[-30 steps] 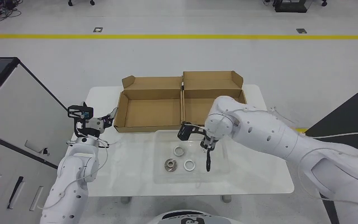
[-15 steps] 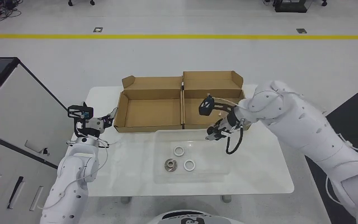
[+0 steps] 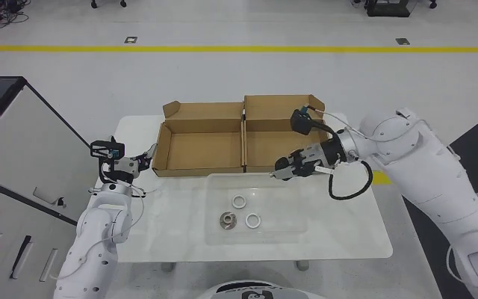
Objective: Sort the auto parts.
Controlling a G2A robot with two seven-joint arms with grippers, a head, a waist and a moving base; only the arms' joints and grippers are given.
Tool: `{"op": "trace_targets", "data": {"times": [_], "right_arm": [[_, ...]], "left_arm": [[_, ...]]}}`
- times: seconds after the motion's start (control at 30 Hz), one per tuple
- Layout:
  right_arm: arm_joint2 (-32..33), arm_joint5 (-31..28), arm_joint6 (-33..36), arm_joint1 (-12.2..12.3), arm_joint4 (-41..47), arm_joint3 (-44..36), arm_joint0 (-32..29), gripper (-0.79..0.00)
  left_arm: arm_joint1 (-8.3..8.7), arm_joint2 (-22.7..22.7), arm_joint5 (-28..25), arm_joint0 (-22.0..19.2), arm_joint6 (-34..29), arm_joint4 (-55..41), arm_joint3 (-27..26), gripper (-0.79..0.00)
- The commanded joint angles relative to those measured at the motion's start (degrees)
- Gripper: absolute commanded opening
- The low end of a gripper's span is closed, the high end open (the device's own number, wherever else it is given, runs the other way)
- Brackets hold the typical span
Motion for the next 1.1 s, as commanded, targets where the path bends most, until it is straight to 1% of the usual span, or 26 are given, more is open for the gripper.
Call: {"op": "trace_targets", "data": {"times": [0.0, 0.27, 0.33, 0.47, 0.63, 0.7, 0.87, 1.07], "right_arm": [[0.0, 0.0, 0.0, 0.0, 0.0, 0.0, 0.0, -0.785], [0.0, 0.2, -0.5, 0.0, 0.2, 0.1, -0.2, -0.785], [1.0, 0.8, -2.6, 0.0, 3.2, 0.2, -1.1, -0.785], [3.3, -0.1, -0.1, 0.3, 12.6, 1.2, -1.9, -0.785], [4.9, 0.6, 0.6, -0.1, 24.8, 0.1, -1.7, -0.785], [5.2, 1.2, 1.2, -0.4, 28.3, 0.0, -0.8, -0.785], [4.9, 2.1, 2.1, -1.8, 36.7, 0.0, 2.1, -0.785], [4.6, 3.6, 3.6, -4.2, 46.4, 0.0, 6.0, -0.785]], "left_arm": [[0.00, 0.0, 0.0, 0.0, 0.0, 0.0, 0.0, 0.000], [0.00, 0.0, 0.0, 0.0, 0.0, 0.0, 0.0, 0.000], [0.00, 0.0, 0.0, 0.0, 0.0, 0.0, 0.0, 0.000], [0.00, 0.0, 0.0, 0.0, 0.0, 0.0, 0.0, 0.000], [0.00, 0.0, 0.0, 0.0, 0.0, 0.0, 0.0, 0.000], [0.00, 0.0, 0.0, 0.0, 0.0, 0.0, 0.0, 0.000], [0.00, 0.0, 0.0, 0.0, 0.0, 0.0, 0.0, 0.000], [0.00, 0.0, 0.0, 0.0, 0.0, 0.0, 0.0, 0.000]]}}
